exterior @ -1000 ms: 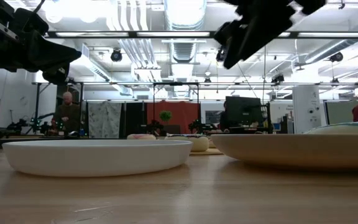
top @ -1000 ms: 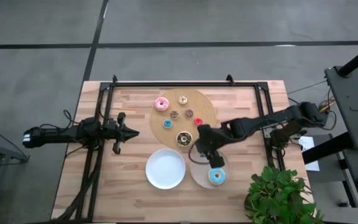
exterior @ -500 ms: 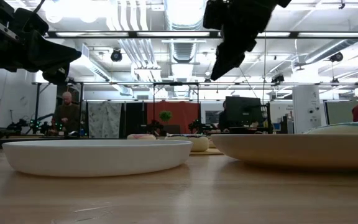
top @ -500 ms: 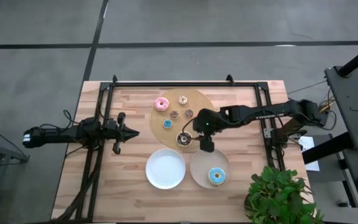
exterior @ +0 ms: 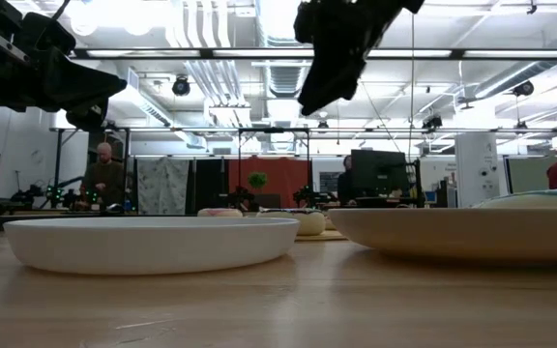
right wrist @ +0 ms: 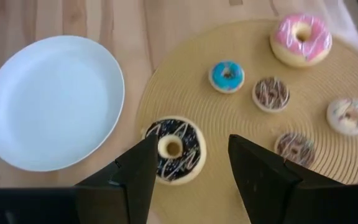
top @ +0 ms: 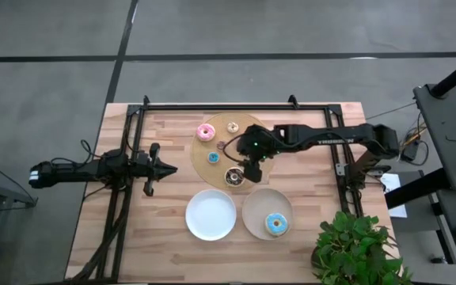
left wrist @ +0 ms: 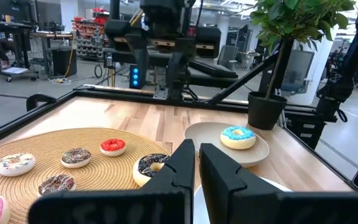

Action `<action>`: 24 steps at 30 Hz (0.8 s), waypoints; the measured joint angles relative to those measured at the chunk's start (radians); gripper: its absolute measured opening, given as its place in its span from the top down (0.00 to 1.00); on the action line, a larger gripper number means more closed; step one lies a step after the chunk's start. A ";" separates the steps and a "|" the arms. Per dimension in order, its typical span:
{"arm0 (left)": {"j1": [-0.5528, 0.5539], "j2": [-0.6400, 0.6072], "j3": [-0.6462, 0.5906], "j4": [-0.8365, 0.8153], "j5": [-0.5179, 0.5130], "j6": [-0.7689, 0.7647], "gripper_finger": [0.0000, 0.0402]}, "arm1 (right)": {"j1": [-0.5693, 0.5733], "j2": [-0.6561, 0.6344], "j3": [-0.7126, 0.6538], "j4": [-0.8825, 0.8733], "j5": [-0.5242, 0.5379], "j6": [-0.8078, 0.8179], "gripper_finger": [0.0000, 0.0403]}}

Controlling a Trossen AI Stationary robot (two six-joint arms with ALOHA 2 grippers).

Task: Pick & Place donuts
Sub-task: Put the small red donut on the white plate

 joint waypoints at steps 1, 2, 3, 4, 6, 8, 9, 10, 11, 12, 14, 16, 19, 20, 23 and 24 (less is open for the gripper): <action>0.000 0.000 0.000 0.000 0.000 0.000 1.00 | -0.003 0.004 0.007 -0.003 0.000 -0.019 0.53; 0.000 0.000 0.000 0.000 0.000 0.000 1.00 | -0.004 0.007 0.015 -0.005 0.000 -0.037 0.53; 0.000 0.000 0.000 0.000 0.000 0.000 1.00 | -0.007 0.008 0.018 -0.002 -0.001 -0.053 0.53; 0.000 0.000 0.000 -0.001 0.000 0.000 1.00 | -0.009 0.008 0.018 -0.004 -0.002 -0.064 0.53; 0.000 0.001 0.000 0.000 0.000 0.000 1.00 | -0.017 0.008 0.018 -0.007 -0.003 -0.076 0.53; 0.000 0.001 0.000 -0.001 0.000 0.000 1.00 | -0.024 0.008 0.018 -0.022 -0.003 -0.080 0.53; 0.000 0.001 0.000 0.000 0.000 0.000 1.00 | -0.028 0.008 0.017 -0.032 -0.003 -0.080 0.53; 0.000 0.001 0.000 -0.001 0.000 0.000 1.00 | -0.032 0.008 0.017 -0.042 -0.003 -0.081 0.53; 0.000 0.001 0.000 -0.001 0.000 0.000 1.00 | -0.037 0.008 0.017 -0.052 -0.003 -0.087 0.53; 0.000 0.001 0.000 0.000 0.000 0.000 1.00 | -0.041 0.008 0.016 -0.060 -0.003 -0.094 0.53; 0.000 0.001 0.000 0.000 0.000 0.000 1.00 | -0.050 0.008 0.012 -0.062 -0.003 -0.104 0.53; 0.000 0.001 0.000 0.000 0.000 0.000 1.00 | -0.056 0.008 0.005 -0.064 -0.002 -0.113 0.53; 0.000 0.001 0.000 0.000 0.000 0.000 1.00 | -0.060 0.008 -0.014 -0.073 -0.001 -0.117 0.53; 0.000 0.001 0.000 0.000 0.000 0.000 1.00 | -0.062 0.008 -0.023 -0.074 -0.001 -0.117 0.53; 0.000 0.001 0.000 0.000 0.000 0.000 1.00 | -0.062 0.003 -0.053 -0.073 -0.001 -0.117 0.53; 0.000 0.001 0.000 0.000 0.000 0.000 1.00 | -0.062 0.001 -0.061 -0.072 -0.001 -0.117 0.53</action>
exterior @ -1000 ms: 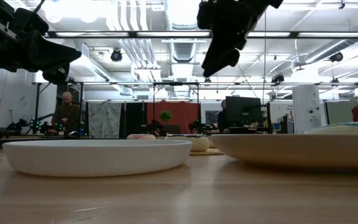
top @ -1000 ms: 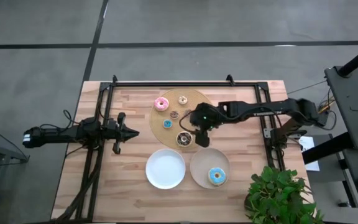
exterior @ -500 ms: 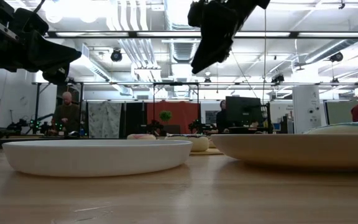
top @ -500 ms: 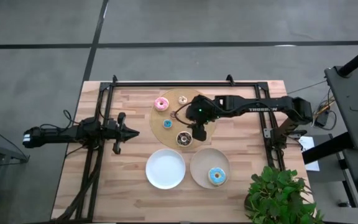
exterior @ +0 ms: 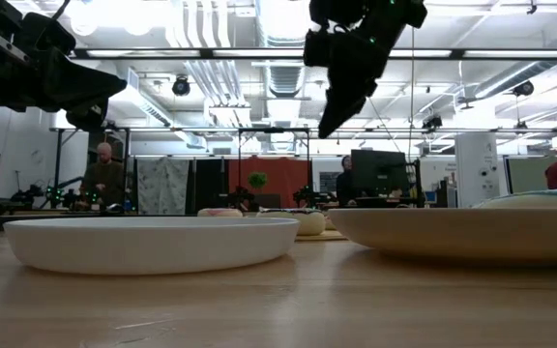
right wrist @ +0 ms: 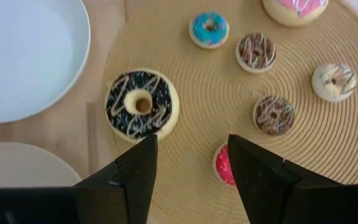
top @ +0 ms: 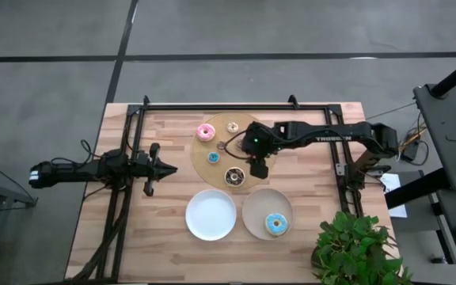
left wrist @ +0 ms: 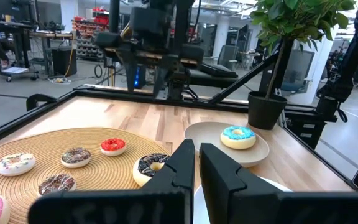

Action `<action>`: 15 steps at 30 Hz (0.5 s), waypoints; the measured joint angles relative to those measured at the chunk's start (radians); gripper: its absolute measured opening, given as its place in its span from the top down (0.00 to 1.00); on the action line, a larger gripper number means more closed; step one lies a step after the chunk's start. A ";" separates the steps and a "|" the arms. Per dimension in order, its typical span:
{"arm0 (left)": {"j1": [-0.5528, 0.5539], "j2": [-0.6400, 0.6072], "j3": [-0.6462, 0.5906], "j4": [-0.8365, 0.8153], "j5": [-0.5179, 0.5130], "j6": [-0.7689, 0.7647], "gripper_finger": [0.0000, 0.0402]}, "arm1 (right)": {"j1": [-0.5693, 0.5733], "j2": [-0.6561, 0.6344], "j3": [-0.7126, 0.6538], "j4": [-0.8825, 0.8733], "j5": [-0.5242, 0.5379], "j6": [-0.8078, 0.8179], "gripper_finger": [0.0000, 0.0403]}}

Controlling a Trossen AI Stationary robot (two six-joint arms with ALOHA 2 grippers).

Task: Pick & Place donuts
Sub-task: Put the small red donut on the white plate

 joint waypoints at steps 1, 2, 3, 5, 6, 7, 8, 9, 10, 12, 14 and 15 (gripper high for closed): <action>0.000 0.000 0.000 0.000 0.000 0.000 1.00 | -0.002 -0.002 -0.008 0.003 0.000 -0.001 0.53; 0.000 0.000 0.000 0.000 0.000 0.000 1.00 | -0.003 -0.006 -0.017 0.008 0.000 -0.002 0.53; 0.000 0.000 0.000 0.000 0.000 0.000 1.00 | -0.005 -0.012 -0.028 0.017 0.000 -0.002 0.53; 0.000 0.000 0.000 0.000 0.000 0.000 1.00 | -0.011 -0.029 -0.056 0.047 0.000 0.000 0.53; 0.000 0.000 0.000 0.000 0.000 0.000 1.00 | -0.014 -0.041 -0.072 0.061 0.000 0.003 0.53; 0.000 0.000 0.000 0.000 0.000 0.000 1.00 | -0.017 -0.051 -0.086 0.071 0.000 0.007 0.53; 0.000 0.000 0.000 0.000 0.000 0.000 1.00 | -0.020 -0.061 -0.101 0.081 0.000 0.008 0.53; 0.000 0.000 0.000 0.000 0.000 0.000 1.00 | -0.021 -0.071 -0.115 0.091 0.000 0.008 0.53; 0.000 0.000 0.000 0.000 0.000 0.000 1.00 | -0.025 -0.079 -0.130 0.095 0.000 0.008 0.53; 0.000 0.000 0.000 0.000 0.000 0.000 1.00 | -0.026 -0.094 -0.163 0.110 0.000 0.008 0.53; 0.000 0.000 0.000 0.000 0.000 0.000 1.00 | -0.030 -0.114 -0.198 0.144 0.000 0.006 0.53; 0.000 0.000 0.000 0.000 0.000 0.000 1.00 | -0.030 -0.125 -0.216 0.159 0.000 0.005 0.53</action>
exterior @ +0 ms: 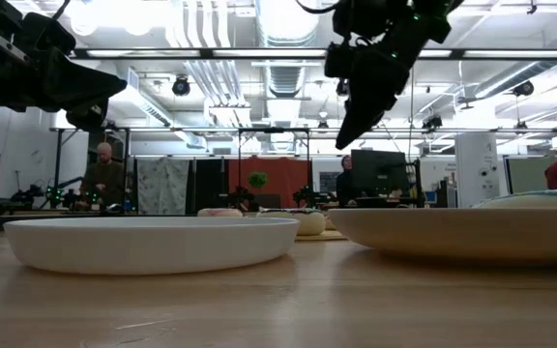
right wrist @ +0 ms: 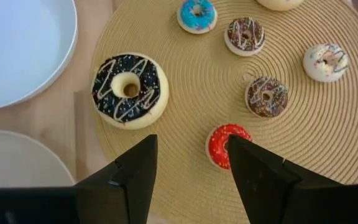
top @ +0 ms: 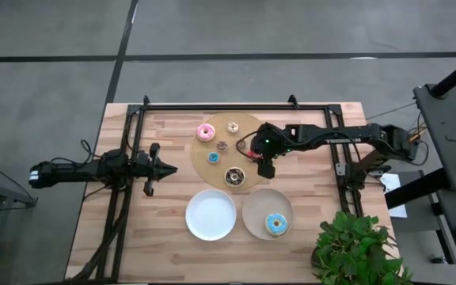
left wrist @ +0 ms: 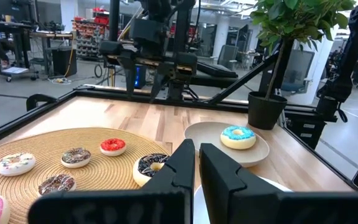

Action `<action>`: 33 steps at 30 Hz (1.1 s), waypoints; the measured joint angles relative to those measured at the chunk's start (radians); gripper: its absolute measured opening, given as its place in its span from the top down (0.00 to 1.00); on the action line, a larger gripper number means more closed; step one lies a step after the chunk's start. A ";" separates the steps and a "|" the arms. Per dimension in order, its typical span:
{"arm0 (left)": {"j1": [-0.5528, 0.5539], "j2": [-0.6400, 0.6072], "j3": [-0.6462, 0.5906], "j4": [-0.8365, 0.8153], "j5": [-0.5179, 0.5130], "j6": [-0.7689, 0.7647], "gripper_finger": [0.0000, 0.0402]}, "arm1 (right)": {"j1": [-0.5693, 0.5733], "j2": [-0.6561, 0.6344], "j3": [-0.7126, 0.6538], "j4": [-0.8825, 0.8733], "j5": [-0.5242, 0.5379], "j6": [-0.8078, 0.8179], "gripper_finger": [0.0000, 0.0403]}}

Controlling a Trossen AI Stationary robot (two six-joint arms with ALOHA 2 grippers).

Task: Pick & Place donuts
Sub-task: Put the small red donut on the white plate

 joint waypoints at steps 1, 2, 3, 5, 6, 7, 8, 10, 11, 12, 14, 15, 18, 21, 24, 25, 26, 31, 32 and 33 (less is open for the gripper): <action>0.000 0.000 0.000 0.000 0.000 0.000 1.00 | 0.000 -0.009 -0.015 0.021 0.000 0.000 0.53; 0.000 0.000 0.000 0.000 0.000 0.000 1.00 | -0.002 -0.017 -0.028 0.041 0.000 0.000 0.53; 0.000 0.000 0.000 0.000 0.000 0.000 1.00 | -0.005 -0.023 -0.041 0.055 0.000 0.000 0.53; 0.000 0.000 0.000 0.000 0.000 0.000 1.00 | -0.008 -0.028 -0.056 0.061 0.000 0.004 0.53; 0.000 0.000 0.000 -0.001 0.000 0.000 1.00 | -0.011 -0.028 -0.059 0.068 -0.001 0.005 0.53; 0.000 0.000 0.000 0.000 0.000 0.000 1.00 | -0.014 -0.028 -0.059 0.067 -0.002 0.005 0.53; 0.000 0.000 0.000 0.000 0.000 0.000 1.00 | -0.017 -0.028 -0.060 0.059 -0.002 0.005 0.53; 0.000 0.000 0.000 0.000 0.000 0.000 1.00 | -0.021 -0.021 -0.048 0.037 -0.002 0.005 0.53; 0.000 0.000 0.000 0.000 0.000 0.000 1.00 | -0.024 -0.015 -0.036 0.029 -0.002 0.006 0.53; 0.000 0.000 0.000 0.000 0.000 0.000 1.00 | -0.027 -0.009 -0.024 0.015 -0.002 0.007 0.52; 0.000 0.000 0.000 0.000 0.000 0.000 1.00 | -0.035 0.007 0.007 -0.023 -0.002 0.007 0.50; 0.000 0.000 0.000 0.000 0.000 0.000 1.00 | -0.040 0.018 0.024 -0.039 -0.002 0.007 0.49; 0.000 0.000 0.000 0.000 0.000 0.000 1.00 | -0.052 0.053 0.072 -0.101 -0.002 0.002 0.44; 0.000 0.000 0.000 0.000 0.000 0.000 1.00 | -0.060 0.084 0.104 -0.119 -0.002 -0.015 0.38; 0.000 0.000 0.000 0.000 0.000 0.000 1.00 | -0.062 0.117 0.121 -0.123 -0.002 -0.019 0.33; 0.000 0.000 0.000 0.000 0.000 0.000 1.00 | -0.062 0.127 0.126 -0.123 -0.002 -0.020 0.32; 0.000 0.000 0.000 0.000 0.000 0.000 1.00 | -0.064 0.135 0.130 -0.123 -0.002 -0.024 0.30; 0.000 0.000 0.000 0.000 0.000 0.000 1.00 | -0.072 0.179 0.147 -0.123 -0.003 -0.043 0.25; 0.000 0.000 0.000 0.000 0.000 0.000 1.00 | -0.073 0.186 0.150 -0.126 -0.006 -0.053 0.24; 0.000 0.000 0.000 0.000 0.000 0.000 1.00 | -0.076 0.194 0.157 -0.133 -0.012 -0.062 0.24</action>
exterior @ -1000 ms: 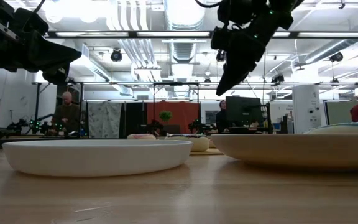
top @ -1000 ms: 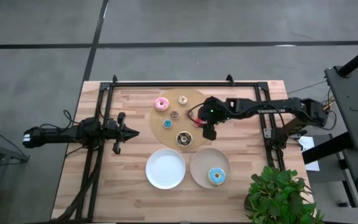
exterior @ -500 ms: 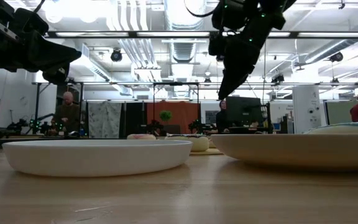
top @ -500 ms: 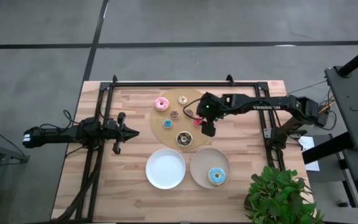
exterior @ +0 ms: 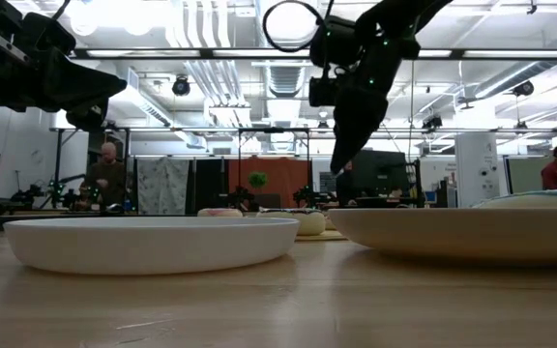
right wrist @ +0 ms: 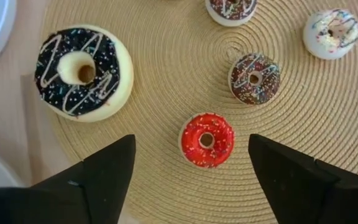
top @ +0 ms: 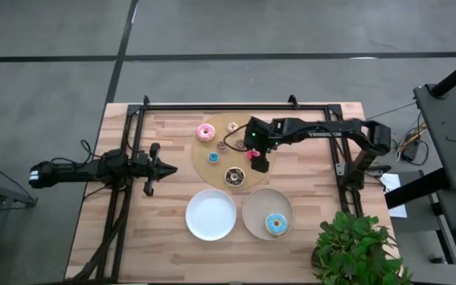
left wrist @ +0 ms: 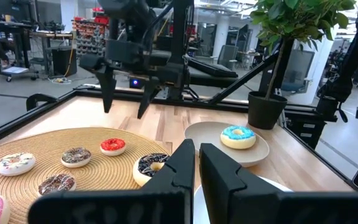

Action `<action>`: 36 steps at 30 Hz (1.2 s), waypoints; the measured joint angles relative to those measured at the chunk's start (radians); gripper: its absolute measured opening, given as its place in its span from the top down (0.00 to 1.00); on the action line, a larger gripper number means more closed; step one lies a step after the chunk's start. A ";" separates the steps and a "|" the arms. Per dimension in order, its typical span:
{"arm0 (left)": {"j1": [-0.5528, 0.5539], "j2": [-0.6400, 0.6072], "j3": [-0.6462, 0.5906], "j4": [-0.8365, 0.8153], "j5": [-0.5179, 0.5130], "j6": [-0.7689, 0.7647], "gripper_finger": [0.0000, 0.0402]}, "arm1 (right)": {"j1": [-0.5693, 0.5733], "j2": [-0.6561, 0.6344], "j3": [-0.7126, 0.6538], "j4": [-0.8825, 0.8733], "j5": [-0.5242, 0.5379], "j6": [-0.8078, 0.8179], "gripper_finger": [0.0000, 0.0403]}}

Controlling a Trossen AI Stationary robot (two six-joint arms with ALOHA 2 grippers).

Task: Pick & Place donuts
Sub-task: Put the small red donut on the white plate

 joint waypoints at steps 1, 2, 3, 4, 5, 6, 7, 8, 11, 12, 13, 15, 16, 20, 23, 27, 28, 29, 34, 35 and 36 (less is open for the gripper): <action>0.000 0.000 0.000 0.000 0.000 0.000 1.00 | -0.003 0.006 0.007 -0.007 -0.007 -0.007 0.23; 0.000 0.000 0.000 -0.001 0.000 0.000 1.00 | -0.006 0.015 0.015 -0.011 -0.017 -0.014 0.23; 0.000 0.000 0.000 0.000 0.000 0.000 1.00 | -0.009 0.025 0.024 -0.016 -0.023 -0.019 0.22; 0.000 0.000 0.000 0.000 0.000 0.000 1.00 | -0.013 0.035 0.033 -0.025 -0.026 -0.023 0.22; 0.000 0.000 0.000 0.000 0.000 0.000 1.00 | -0.016 0.046 0.041 -0.040 -0.027 -0.030 0.22; 0.000 0.000 0.000 0.000 0.000 0.000 1.00 | -0.020 0.055 0.051 -0.052 -0.028 -0.040 0.22; 0.000 0.000 0.000 0.000 0.000 0.000 1.00 | -0.023 0.065 0.061 -0.060 -0.028 -0.049 0.22; 0.000 0.000 0.000 -0.001 0.000 0.000 1.00 | -0.027 0.073 0.071 -0.066 -0.028 -0.054 0.22; 0.000 0.000 0.000 0.000 0.000 0.000 1.00 | -0.032 0.100 0.086 -0.086 -0.028 -0.079 0.23; 0.000 0.000 0.000 0.000 0.000 0.000 1.00 | -0.033 0.107 0.086 -0.085 -0.028 -0.087 0.23; 0.000 0.000 0.000 0.000 0.000 0.000 1.00 | -0.033 0.116 0.086 -0.086 -0.029 -0.095 0.23; 0.000 0.000 0.000 -0.001 0.000 0.000 1.00 | -0.035 0.126 0.087 -0.086 -0.043 -0.104 0.23; 0.000 0.000 0.000 -0.001 0.000 0.000 1.00 | -0.035 0.133 0.087 -0.084 -0.049 -0.106 0.23; 0.000 0.000 0.000 0.000 0.000 0.000 1.00 | -0.036 0.156 0.085 -0.083 -0.049 -0.124 0.22; 0.000 0.000 0.000 0.000 0.000 0.000 1.00 | -0.040 0.165 0.086 -0.072 -0.048 -0.133 0.20; 0.000 0.000 0.000 -0.001 0.000 0.000 1.00 | -0.047 0.188 0.084 -0.072 -0.043 -0.147 0.19; 0.000 0.000 0.000 0.000 0.000 0.000 1.00 | -0.047 0.193 0.084 -0.069 -0.043 -0.151 0.19; 0.000 0.000 0.000 0.000 0.000 0.000 1.00 | -0.047 0.197 0.084 -0.063 -0.043 -0.153 0.18; 0.000 0.000 0.000 -0.001 0.000 0.000 1.00 | -0.047 0.220 0.084 -0.047 -0.043 -0.160 0.19; 0.000 0.000 0.000 0.000 0.000 0.000 1.00 | -0.047 0.224 0.084 -0.046 -0.043 -0.161 0.19; 0.000 0.000 0.000 0.000 0.000 0.000 1.00 | -0.047 0.227 0.084 -0.042 -0.043 -0.163 0.19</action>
